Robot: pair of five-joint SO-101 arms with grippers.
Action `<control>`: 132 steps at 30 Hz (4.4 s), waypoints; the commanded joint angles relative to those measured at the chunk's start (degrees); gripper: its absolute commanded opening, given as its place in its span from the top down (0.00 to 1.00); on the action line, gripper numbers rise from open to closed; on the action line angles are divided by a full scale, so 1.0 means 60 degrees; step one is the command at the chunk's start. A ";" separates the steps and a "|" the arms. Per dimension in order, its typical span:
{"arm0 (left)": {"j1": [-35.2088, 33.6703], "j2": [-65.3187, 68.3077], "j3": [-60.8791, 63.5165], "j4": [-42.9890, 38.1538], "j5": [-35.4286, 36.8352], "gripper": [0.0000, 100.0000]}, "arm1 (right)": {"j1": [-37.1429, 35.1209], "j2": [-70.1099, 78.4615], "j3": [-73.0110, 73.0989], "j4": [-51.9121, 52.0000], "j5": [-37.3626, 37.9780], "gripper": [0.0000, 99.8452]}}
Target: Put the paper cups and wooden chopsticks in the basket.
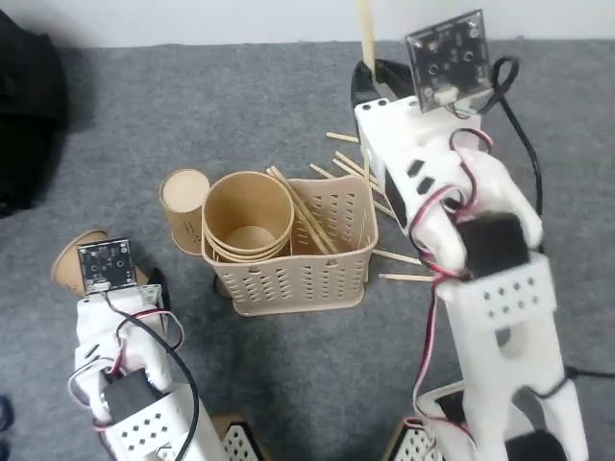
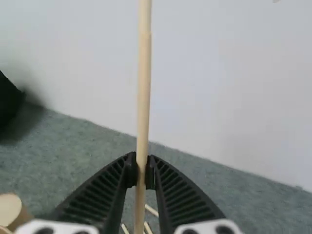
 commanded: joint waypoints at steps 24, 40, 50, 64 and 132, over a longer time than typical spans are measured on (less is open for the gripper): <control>0.0249 -0.0103 0.0007 -0.0234 0.0029 0.79 | -0.1971 -0.0388 0.0337 -0.0901 -0.0308 0.99; 0.0249 -0.0103 0.0022 -0.0249 0.0029 0.79 | -0.2440 -0.2659 -0.1846 0.2015 0.0220 0.99; 0.0234 -0.0103 0.0022 -0.0234 0.0029 0.79 | -0.2264 -0.2733 0.0498 0.1839 0.0234 0.99; 0.0234 -0.0103 0.0022 -0.0264 0.0029 0.79 | -0.1927 -0.5487 0.6623 -0.0681 0.0264 0.99; 0.0234 -0.0103 0.0037 -0.0264 0.0029 0.79 | 0.4549 0.3568 -0.8571 0.7524 0.5744 0.82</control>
